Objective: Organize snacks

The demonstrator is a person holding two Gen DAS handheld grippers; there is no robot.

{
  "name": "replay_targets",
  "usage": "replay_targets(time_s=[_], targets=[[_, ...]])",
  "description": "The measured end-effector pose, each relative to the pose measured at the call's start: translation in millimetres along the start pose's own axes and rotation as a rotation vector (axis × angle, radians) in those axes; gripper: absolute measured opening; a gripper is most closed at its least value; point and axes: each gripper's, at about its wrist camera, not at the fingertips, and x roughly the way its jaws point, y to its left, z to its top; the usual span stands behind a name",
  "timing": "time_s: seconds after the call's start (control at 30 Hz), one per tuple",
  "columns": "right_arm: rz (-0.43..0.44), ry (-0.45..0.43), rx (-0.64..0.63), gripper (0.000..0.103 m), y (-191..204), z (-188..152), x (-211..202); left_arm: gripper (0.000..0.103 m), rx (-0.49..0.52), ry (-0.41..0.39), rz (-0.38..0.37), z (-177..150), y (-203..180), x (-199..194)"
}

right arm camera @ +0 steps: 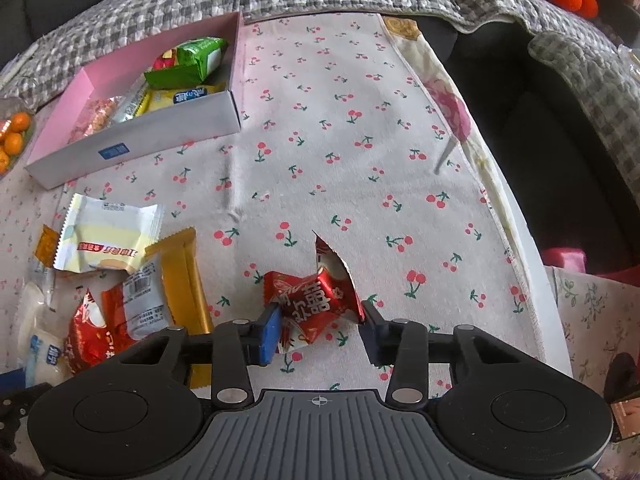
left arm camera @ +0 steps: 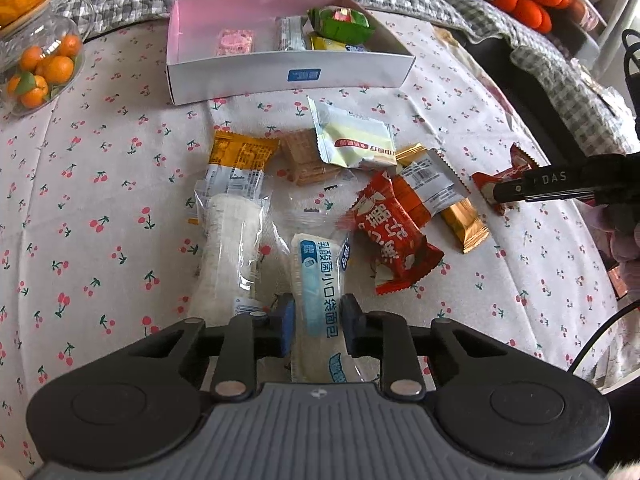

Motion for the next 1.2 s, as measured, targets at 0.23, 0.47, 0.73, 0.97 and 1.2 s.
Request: replay_targets(time_s=[0.23,0.47,0.73,0.97,1.2], targets=[[0.033,-0.002,0.023,0.035,-1.1,0.5,-5.1,0.018,0.004,-0.008,-0.01,-1.2,2.5,-5.3],[0.07,-0.002,0.036,0.029,1.2,0.4,-10.1,0.018,0.029,-0.004,-0.011,-0.7,1.0,-5.3],[0.113,0.064,0.152,0.039,-12.6,3.8,5.8,0.03,0.083,0.03,0.023,-0.6,-6.8,9.5],[0.126,0.042,0.193,0.055,-10.5,9.2,9.2,0.038,0.124,0.022,0.054,-2.2,-14.6,15.1],[0.064,-0.001,0.156,0.045,-1.7,14.2,15.0,0.036,0.149,0.016,0.064,-4.4,-16.8,16.3]])
